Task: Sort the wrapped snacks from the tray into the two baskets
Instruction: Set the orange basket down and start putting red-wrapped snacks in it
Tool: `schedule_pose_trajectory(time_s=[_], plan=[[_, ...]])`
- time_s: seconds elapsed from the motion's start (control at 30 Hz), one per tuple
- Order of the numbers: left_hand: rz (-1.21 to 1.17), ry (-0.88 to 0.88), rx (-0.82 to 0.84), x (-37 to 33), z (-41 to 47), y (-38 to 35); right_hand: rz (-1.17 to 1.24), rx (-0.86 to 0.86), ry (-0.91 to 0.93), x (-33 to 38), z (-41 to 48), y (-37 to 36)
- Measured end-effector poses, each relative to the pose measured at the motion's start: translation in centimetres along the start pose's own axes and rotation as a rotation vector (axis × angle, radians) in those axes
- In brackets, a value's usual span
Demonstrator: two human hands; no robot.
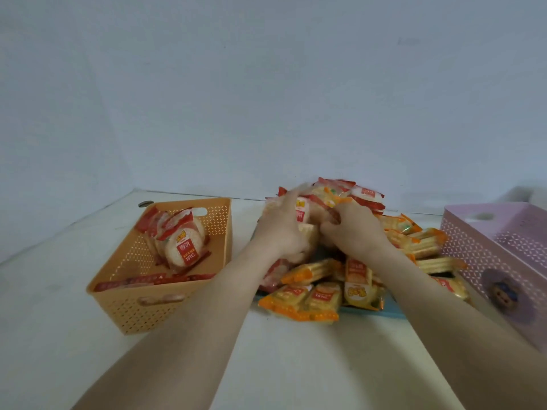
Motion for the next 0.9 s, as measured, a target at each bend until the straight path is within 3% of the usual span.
schedule_pose_trajectory(time_s=[0.2,0.3,0.37,0.5,0.57,0.63,0.67,0.8,0.83,0.9], plan=[[-0.108,-0.167,-0.366,-0.4,-1.6,8.6,0.662,-0.182,-0.028,2.9,1.1,3.9],[-0.052,-0.142,-0.54,2.1,-2.9,12.3,1.043,-0.106,-0.054,6.2,1.3,3.9],[0.022,-0.075,-0.564,4.3,-3.5,13.3,1.211,-0.026,-0.052,8.8,1.1,3.1],[0.355,0.218,-0.393,7.8,-4.5,13.0,1.223,0.062,-0.069,12.3,0.7,0.3],[0.406,0.277,-0.404,8.3,-5.2,13.2,1.134,0.057,-0.064,12.9,0.7,-0.8],[0.279,0.159,-0.583,8.0,-5.8,13.8,1.071,0.062,-0.053,13.4,0.7,-1.3],[0.105,0.097,-0.632,7.8,-6.0,14.0,1.057,0.07,-0.05,13.5,0.7,-1.3],[-0.85,0.201,-0.405,6.6,-6.6,13.7,1.087,0.124,-0.058,14.0,0.6,-1.6],[-0.931,0.216,-0.365,6.7,-6.8,13.7,1.12,0.144,-0.068,14.2,0.6,-1.8],[-0.819,0.194,-0.369,7.7,-6.9,14.0,1.214,0.198,-0.089,14.7,0.5,-2.3]])
Point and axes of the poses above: each hand's wrist, its own z-axis towards the middle knuckle, its own y-axis out of the back of the hand, x = y × z, the point moved 3 cm from there along z, towards the middle knuckle, and after that the axes turned 3 degrees about z, right-handed, at the moved point
